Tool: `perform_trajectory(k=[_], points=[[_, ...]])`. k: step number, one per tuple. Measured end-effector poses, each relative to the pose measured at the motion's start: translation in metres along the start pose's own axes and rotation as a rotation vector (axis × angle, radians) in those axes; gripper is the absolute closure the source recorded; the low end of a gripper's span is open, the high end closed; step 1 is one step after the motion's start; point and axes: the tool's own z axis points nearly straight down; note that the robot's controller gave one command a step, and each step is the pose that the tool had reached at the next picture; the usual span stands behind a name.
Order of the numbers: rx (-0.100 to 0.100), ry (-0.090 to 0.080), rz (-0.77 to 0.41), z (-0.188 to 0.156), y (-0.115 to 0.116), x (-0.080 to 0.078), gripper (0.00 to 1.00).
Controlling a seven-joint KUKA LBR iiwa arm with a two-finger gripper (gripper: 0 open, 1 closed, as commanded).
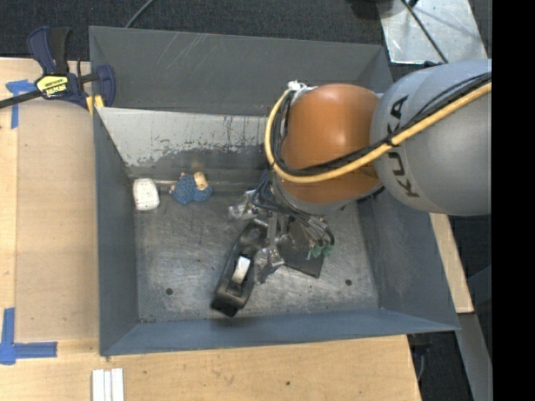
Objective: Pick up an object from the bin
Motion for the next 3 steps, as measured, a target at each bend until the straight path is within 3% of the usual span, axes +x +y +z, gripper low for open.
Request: perform_trajectory(k=[1,2,3], points=[[-0.002,-0.008,-0.236,0.103,-0.02,-0.001,0.0],[-0.003,-0.012,-0.237,0.1,-0.019,-0.002,1.0],[0.002,-0.003,-0.279,-0.035,-0.017,-0.005,1.0]])
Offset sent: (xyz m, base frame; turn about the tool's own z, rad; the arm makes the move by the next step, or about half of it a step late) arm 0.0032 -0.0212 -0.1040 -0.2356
